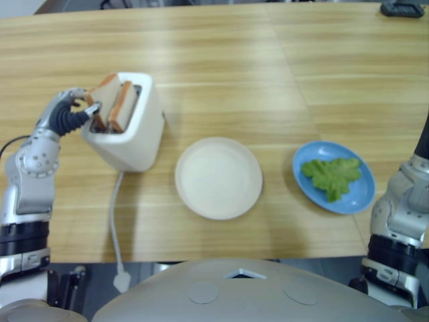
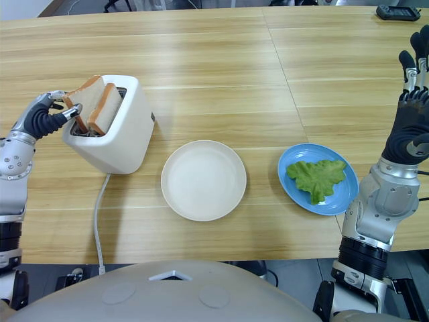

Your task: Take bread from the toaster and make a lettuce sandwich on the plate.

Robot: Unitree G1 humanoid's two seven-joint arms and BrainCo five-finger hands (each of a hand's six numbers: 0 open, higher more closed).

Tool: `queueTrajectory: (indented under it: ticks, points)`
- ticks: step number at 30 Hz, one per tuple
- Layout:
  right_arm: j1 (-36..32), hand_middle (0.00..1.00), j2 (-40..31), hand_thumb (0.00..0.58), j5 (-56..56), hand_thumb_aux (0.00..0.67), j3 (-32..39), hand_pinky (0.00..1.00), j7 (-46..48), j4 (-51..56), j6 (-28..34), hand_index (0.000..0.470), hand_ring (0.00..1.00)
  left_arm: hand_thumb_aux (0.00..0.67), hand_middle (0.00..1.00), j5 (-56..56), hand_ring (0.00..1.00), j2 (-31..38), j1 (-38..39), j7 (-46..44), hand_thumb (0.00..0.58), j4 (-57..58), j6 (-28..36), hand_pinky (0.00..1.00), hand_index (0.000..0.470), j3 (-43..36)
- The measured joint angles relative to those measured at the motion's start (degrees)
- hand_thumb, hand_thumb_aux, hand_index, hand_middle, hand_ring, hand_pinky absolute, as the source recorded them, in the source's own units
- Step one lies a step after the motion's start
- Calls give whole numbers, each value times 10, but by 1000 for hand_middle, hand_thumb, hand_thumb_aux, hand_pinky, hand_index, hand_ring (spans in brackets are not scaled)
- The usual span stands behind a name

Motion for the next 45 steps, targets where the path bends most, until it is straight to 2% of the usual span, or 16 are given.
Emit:
queueTrajectory:
  ticks: [12, 21, 29, 39, 45]
  points:
    - [0, 0, 0, 0, 3, 0, 1, 0, 3, 2, -6, 0, 0, 670, 1000, 7, 1000, 2, -4, 70, 580, 19, -41, 1000, 460, 0]
    - [-6, 0, 1, 0, 3, 0, 2, 0, 3, 9, -12, 0, 0, 670, 1000, 7, 1000, 8, -45, 147, 580, 21, -67, 1000, 460, 53]
    - [-12, 0, 2, 0, 3, 0, 8, 0, 3, 20, -18, 0, 0, 670, 1000, -9, 1000, 6, -64, 162, 580, 11, -92, 1000, 460, 53]
    - [-27, 0, 4, 0, 3, 0, 19, 0, 3, 25, -21, 0, 0, 670, 1000, 9, 1000, -11, -120, 153, 580, -63, -120, 1000, 460, -17]
    - [-38, 0, 12, 0, 3, 0, 27, 0, 3, 35, -29, 0, 0, 670, 1000, 35, 1000, -23, -193, 148, 580, -77, -119, 1000, 460, -62]
